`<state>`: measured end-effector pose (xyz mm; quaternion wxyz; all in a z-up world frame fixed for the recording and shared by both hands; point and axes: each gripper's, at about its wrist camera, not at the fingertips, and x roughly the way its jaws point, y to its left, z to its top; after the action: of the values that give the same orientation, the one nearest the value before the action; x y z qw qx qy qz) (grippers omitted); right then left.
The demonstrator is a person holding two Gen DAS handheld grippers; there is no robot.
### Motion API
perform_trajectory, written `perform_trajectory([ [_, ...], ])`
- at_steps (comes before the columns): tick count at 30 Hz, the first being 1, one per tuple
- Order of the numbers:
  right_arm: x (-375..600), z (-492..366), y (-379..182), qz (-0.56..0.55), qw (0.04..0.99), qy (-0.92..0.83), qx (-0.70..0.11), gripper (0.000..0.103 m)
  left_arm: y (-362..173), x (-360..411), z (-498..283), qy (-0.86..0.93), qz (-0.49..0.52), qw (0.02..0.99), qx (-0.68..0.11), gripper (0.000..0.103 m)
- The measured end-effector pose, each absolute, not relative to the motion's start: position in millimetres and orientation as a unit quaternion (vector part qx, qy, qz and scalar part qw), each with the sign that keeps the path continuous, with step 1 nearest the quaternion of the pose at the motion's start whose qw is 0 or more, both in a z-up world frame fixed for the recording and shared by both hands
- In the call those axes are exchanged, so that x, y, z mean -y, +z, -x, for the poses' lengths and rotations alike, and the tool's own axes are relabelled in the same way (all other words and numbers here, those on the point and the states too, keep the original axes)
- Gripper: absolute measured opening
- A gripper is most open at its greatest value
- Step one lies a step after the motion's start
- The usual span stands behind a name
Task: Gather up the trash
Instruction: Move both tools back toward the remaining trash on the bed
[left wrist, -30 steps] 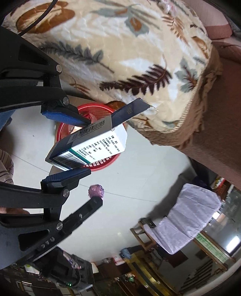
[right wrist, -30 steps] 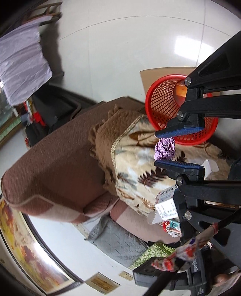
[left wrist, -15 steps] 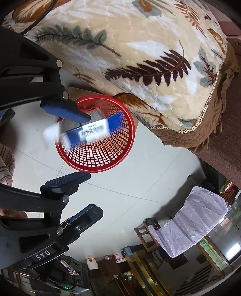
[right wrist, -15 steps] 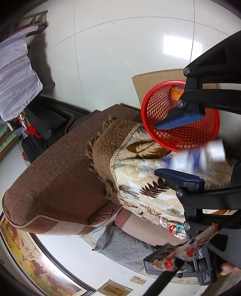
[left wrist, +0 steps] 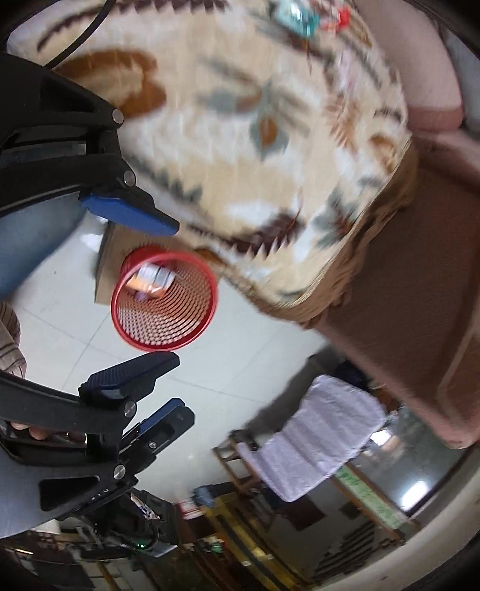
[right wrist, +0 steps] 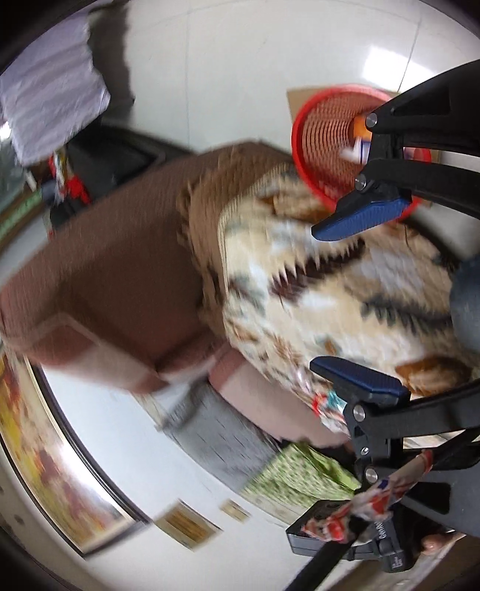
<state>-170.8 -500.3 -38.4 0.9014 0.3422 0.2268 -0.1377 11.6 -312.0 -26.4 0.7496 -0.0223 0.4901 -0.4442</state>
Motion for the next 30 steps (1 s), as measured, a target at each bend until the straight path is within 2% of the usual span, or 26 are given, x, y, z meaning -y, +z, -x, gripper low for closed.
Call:
perform_trajectory([
  [13,360,81,9,-0.243,0.932,-0.026,-0.268,0.077,41,129,-83,-0.357,0.133,0.836,-0.395,0.070],
  [15,343,66,13,-0.230,0.933,-0.014,-0.275,0.077,41,103,-95,-0.345,0.162,0.839,-0.388,0.074],
  [25,290,-2,10,-0.212,0.930,0.020,-0.301,0.079,7,7,-149,-0.278,0.281,0.817,-0.420,0.074],
  [30,278,-37,-2,-0.223,0.922,0.033,-0.315,0.079,4,-12,-154,-0.251,0.293,0.825,-0.414,0.074],
])
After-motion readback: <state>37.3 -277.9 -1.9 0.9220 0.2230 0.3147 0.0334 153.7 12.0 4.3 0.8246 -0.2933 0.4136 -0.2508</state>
